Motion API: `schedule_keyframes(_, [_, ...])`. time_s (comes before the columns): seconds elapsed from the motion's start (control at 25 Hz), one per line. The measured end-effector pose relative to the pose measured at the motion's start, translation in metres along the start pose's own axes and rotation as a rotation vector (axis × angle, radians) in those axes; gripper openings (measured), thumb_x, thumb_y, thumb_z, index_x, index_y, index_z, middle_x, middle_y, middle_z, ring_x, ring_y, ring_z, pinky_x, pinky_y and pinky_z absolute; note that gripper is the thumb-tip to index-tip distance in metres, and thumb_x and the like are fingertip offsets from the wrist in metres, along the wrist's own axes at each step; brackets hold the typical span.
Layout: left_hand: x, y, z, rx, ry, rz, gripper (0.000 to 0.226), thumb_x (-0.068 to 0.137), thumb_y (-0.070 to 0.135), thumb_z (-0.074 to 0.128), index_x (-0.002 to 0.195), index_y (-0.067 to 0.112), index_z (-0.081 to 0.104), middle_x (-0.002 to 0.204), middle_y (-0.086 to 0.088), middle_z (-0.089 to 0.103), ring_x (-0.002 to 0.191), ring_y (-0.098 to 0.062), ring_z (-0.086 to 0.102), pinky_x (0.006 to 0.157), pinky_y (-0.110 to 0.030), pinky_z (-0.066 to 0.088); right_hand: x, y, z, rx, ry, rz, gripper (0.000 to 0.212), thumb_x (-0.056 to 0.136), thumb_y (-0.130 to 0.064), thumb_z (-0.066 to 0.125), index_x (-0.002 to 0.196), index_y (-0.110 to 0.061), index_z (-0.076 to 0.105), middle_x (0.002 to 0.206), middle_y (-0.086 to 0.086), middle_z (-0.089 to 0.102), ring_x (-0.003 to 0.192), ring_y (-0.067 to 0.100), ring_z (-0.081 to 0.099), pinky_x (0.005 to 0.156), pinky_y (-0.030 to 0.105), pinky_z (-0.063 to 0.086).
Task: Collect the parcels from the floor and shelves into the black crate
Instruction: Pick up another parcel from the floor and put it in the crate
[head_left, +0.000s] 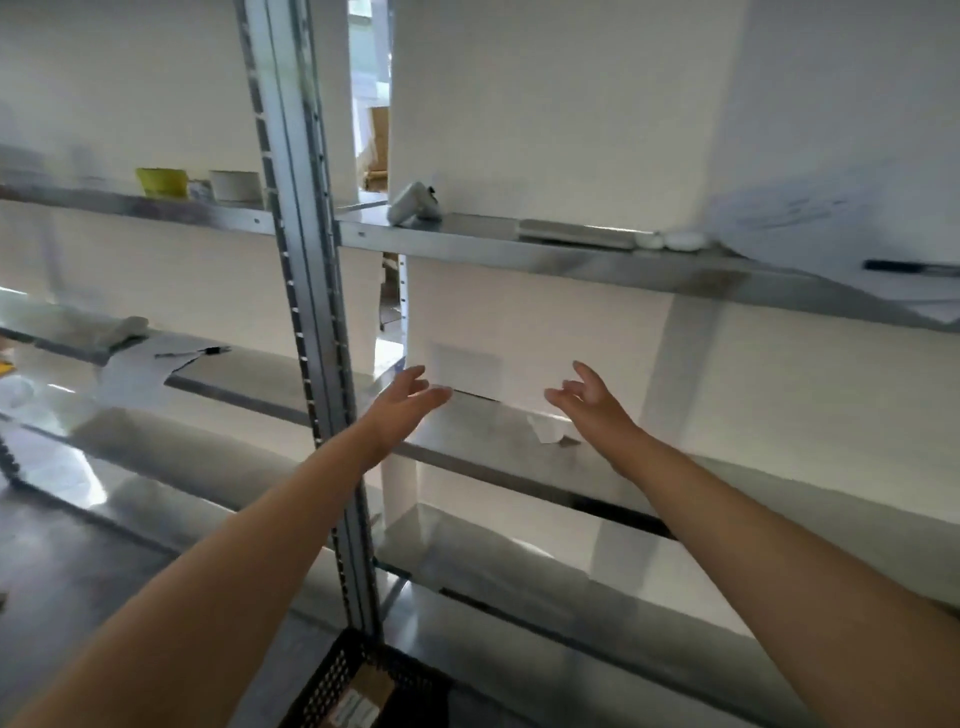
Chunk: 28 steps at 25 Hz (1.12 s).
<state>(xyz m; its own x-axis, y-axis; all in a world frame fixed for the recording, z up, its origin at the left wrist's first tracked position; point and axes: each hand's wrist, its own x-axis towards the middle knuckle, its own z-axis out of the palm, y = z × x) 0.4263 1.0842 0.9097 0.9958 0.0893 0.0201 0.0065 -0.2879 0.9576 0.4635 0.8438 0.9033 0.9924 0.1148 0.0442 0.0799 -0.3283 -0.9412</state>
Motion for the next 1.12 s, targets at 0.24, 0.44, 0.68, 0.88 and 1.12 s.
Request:
schedule_keyframes(0.24, [-0.026,0.083,0.13,-0.017,-0.203,0.154,0.061,0.089,0.037,0.057,0.142,0.018,0.033,0.143,-0.005,0.043,0.114,-0.014,0.043,0.094,-0.028,0.031,-0.08,0.023,-0.156,0.072,0.271,0.027,0.081,0.085,-0.043,0.062,0.148,-0.027,0.014,0.148,0.003,0.035,0.13,0.018,0.039,0.095,0.027,0.03])
schedule_keyframes(0.44, [-0.046,0.158,0.239,0.019,-0.31,0.27,0.065,0.085,0.039,0.063,0.141,0.021,0.035,0.14,0.0,0.046,0.112,-0.01,0.046,0.09,-0.025,0.032,-0.155,0.039,-0.275,0.045,0.357,0.019,0.082,0.082,-0.048,0.063,0.147,-0.031,0.015,0.148,-0.001,0.036,0.132,0.018,0.037,0.095,0.03,0.03])
schedule_keyframes(0.68, [-0.107,0.192,0.417,0.047,-0.525,0.393,0.063,0.084,0.036,0.065,0.139,0.02,0.038,0.14,-0.003,0.046,0.121,-0.017,0.048,0.094,-0.029,0.037,-0.267,0.085,-0.417,0.021,0.57,0.085,0.084,0.08,-0.049,0.065,0.146,-0.032,0.017,0.148,-0.002,0.036,0.132,0.019,0.037,0.093,0.031,0.032])
schedule_keyframes(0.88, [-0.157,0.205,0.528,0.013,-0.661,0.424,0.064,0.083,0.038,0.065,0.138,0.021,0.039,0.139,-0.001,0.047,0.123,-0.017,0.047,0.091,-0.027,0.037,-0.351,0.126,-0.502,0.028,0.786,0.174,0.083,0.079,-0.047,0.066,0.146,-0.031,0.019,0.145,-0.002,0.04,0.12,0.014,0.042,0.091,0.03,0.032])
schedule_keyframes(1.12, [-0.184,0.212,0.626,0.085,-0.852,0.491,0.065,0.084,0.039,0.064,0.14,0.022,0.035,0.142,-0.001,0.044,0.126,-0.018,0.045,0.094,-0.027,0.037,-0.42,0.169,-0.543,0.043,0.964,0.259,0.081,0.082,-0.038,0.066,0.147,-0.024,0.019,0.142,0.003,0.043,0.118,0.014,0.043,0.093,0.026,0.031])
